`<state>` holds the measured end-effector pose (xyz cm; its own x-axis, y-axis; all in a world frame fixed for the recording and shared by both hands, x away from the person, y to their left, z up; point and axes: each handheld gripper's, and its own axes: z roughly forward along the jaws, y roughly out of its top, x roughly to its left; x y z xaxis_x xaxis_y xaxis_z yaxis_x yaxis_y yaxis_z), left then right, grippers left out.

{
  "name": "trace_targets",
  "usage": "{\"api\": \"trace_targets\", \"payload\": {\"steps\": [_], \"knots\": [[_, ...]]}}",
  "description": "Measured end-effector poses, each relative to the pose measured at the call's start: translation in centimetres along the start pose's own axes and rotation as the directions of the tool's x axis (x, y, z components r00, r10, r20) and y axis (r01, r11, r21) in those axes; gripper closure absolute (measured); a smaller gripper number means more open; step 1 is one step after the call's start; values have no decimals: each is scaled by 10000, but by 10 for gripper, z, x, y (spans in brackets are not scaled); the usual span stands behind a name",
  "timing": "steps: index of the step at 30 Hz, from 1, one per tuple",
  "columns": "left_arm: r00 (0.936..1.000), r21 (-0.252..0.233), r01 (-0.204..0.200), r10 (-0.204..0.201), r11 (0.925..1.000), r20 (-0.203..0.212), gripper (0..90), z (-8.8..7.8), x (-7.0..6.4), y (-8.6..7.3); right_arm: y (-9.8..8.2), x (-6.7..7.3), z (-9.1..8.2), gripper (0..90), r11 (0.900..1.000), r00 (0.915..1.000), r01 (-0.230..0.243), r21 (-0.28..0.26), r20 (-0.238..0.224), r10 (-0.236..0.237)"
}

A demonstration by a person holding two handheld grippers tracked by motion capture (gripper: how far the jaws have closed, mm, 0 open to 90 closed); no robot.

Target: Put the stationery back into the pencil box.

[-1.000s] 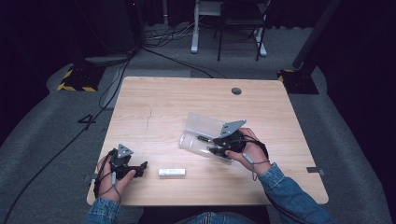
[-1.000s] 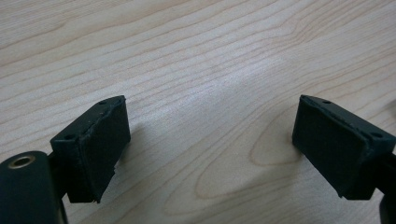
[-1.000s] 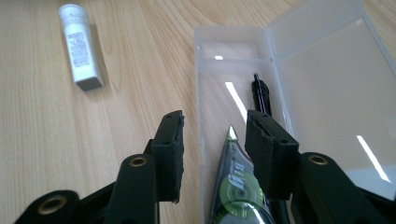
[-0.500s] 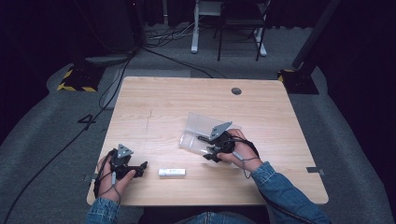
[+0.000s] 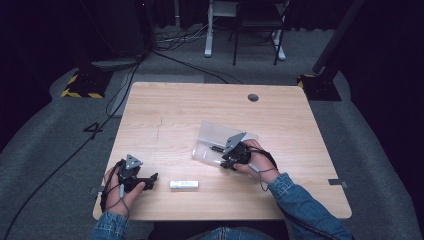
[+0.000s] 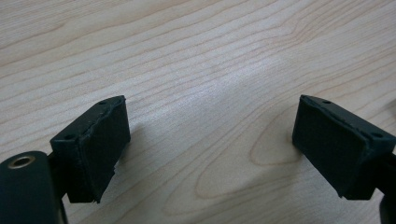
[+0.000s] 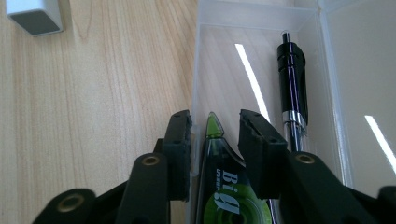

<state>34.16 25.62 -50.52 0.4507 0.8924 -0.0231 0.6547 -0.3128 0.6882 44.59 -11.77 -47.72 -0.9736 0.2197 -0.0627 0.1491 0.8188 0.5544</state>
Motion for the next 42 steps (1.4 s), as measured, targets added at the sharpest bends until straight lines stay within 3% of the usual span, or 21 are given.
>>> {"api": "trace_targets", "payload": {"steps": [5,11,19,33,42], "knots": [[10000,-5,8,-8,10000,0,115,0,0,0,0,0,-1,630,10000,10000,-25,68,16,24],[10000,-12,21,-21,10000,4,115,0,0,0,4,3,-7,487,9988,9993,-338,-348,125,343],[10000,-7,15,-15,10000,10,114,0,0,0,16,13,-19,393,9946,9994,-293,-993,179,312],[10000,-6,16,-16,10000,12,113,0,0,0,42,39,-27,358,9838,9994,-90,-1792,-345,29],[10000,-5,10,-10,10000,9,113,0,0,0,58,55,-21,358,9800,9972,114,-1989,-697,-257]]}}
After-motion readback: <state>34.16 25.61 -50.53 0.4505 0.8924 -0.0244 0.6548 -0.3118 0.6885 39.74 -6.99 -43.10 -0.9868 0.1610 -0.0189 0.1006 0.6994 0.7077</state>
